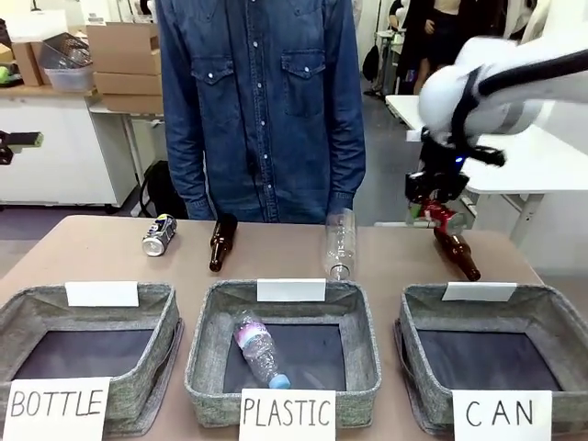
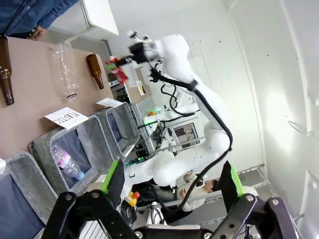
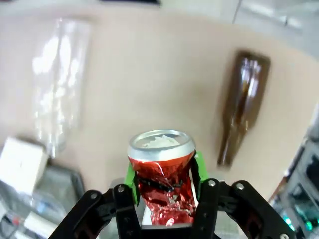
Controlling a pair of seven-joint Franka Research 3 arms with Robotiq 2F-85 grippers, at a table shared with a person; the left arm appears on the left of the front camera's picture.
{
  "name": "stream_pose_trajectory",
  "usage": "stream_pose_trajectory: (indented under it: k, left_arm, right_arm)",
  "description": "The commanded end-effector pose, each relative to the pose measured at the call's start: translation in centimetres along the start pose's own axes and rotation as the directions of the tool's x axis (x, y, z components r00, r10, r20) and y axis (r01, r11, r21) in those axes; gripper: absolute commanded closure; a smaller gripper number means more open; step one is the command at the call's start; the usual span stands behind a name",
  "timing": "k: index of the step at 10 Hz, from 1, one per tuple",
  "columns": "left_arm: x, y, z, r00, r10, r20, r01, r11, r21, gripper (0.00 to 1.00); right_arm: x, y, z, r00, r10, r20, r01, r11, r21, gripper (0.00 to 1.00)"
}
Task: Sort the can waste into the basket.
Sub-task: Pick up the can waste from the table and place it in the right Fabric basket.
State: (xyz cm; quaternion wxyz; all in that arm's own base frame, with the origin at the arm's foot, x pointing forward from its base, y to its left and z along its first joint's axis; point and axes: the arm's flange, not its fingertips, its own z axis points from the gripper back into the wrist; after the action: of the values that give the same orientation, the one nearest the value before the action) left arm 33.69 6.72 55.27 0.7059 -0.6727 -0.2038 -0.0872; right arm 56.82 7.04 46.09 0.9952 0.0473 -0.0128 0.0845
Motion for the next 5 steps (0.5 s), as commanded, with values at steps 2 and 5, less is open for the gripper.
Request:
stream_pose_trajectory:
  k: [2, 5]
  left_arm:
    - [0.2, -0.2, -0.1, 1.000, -0.017, 0.007, 0.017, 1.000, -0.024, 0.00]
    - [0.2, -0.2, -0.1, 1.000, -0.017, 0.007, 0.017, 1.000, -0.024, 0.00]
  right_arm:
    - [-11.6, -1.5, 5.8, 0.995, 0.077, -0.069, -0.069, 0.992, 0.107, 1.00]
    - [-21.2, -1.8, 5.5, 0.885, 0.451, -0.116, -0.410, 0.872, 0.268, 1.00]
